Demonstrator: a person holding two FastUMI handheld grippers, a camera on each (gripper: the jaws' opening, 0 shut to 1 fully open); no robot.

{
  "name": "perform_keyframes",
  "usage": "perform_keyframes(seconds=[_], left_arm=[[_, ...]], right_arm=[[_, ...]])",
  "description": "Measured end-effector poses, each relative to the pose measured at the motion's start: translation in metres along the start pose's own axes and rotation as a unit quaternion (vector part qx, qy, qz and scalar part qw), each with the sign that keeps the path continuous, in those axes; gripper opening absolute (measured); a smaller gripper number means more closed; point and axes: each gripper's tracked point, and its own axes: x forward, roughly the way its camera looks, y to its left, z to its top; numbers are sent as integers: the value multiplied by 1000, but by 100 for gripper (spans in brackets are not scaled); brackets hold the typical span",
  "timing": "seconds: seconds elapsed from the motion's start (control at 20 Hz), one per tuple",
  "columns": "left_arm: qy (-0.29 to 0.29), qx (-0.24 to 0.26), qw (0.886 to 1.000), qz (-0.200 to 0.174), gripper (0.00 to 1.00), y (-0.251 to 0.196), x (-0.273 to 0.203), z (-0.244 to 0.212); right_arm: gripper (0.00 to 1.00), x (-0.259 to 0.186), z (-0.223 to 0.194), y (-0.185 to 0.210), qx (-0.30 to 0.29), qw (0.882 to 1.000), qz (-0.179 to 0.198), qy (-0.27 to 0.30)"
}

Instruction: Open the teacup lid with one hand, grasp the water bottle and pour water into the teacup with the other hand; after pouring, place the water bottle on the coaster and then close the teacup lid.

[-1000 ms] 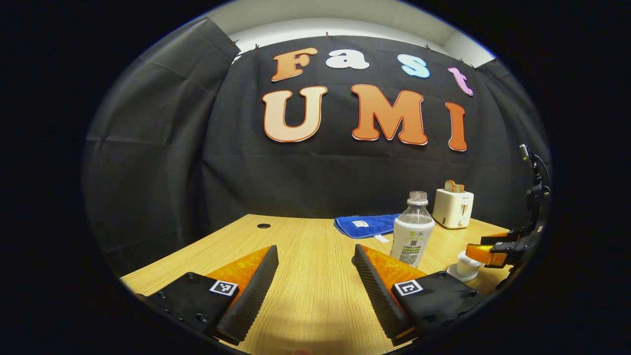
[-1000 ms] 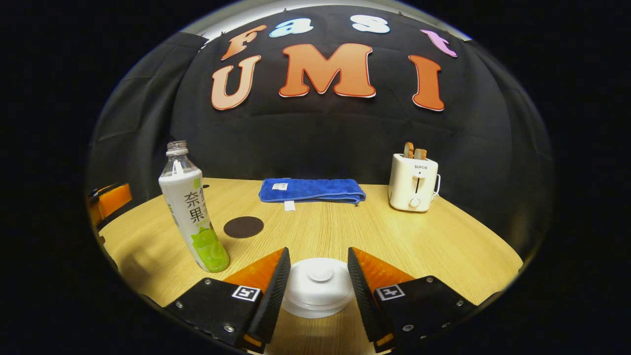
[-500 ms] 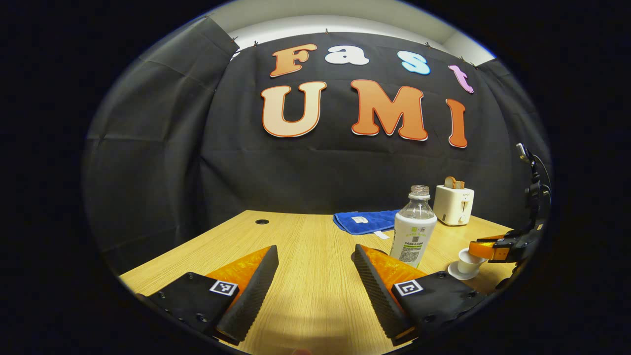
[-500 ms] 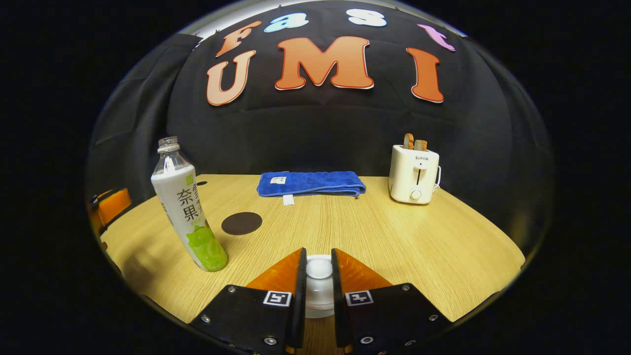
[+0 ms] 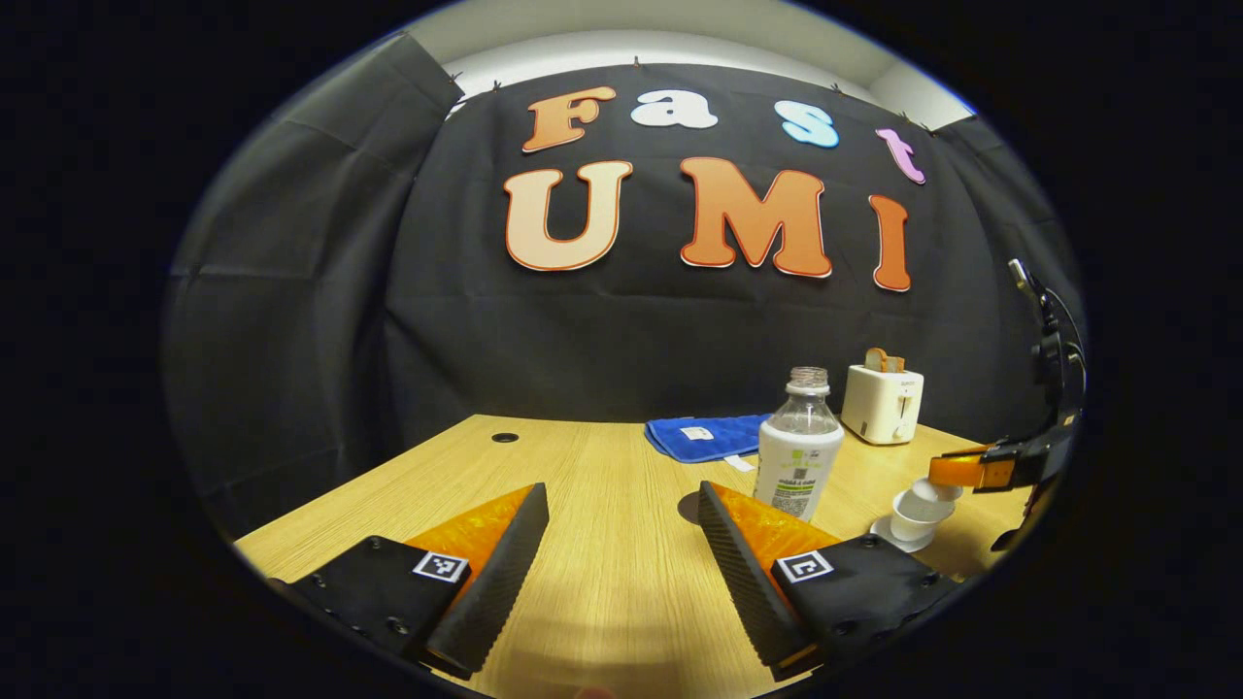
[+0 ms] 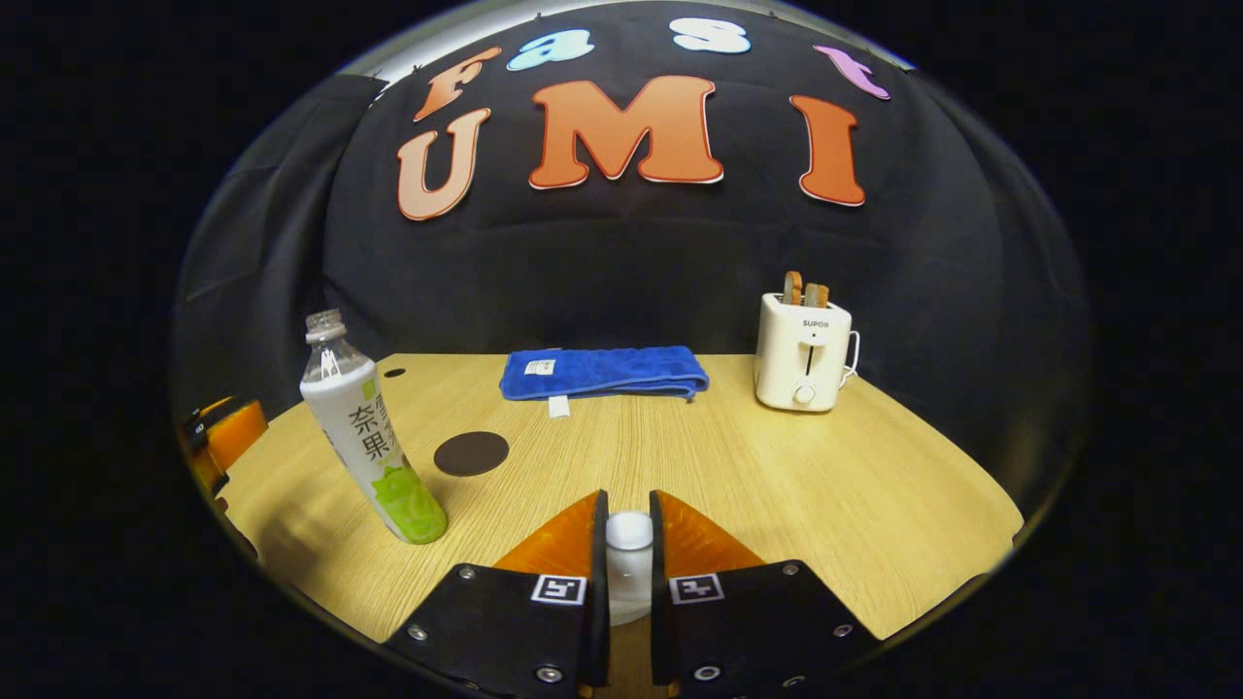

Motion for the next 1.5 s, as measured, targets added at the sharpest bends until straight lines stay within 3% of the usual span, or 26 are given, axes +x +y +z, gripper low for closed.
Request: perform_keyframes(seconds=[0.4,0.75,1.45,1.5], left_arm=[[16,-9,998,-62,100,-52,5,-10],[34,12,994,-103,100,-102,18,-25],[109,20,989,-100,99,-122,50,-70],[115,19,988,-99,99,-122,51,-73]], right_arm=[[16,-21,5,-75,-13,997,-72,-5],[17,-30,-14,-114,2,994,-104,14],[17,-42,-44,-152,29,990,-133,44],[21,-43,-45,-153,30,990,-134,45]])
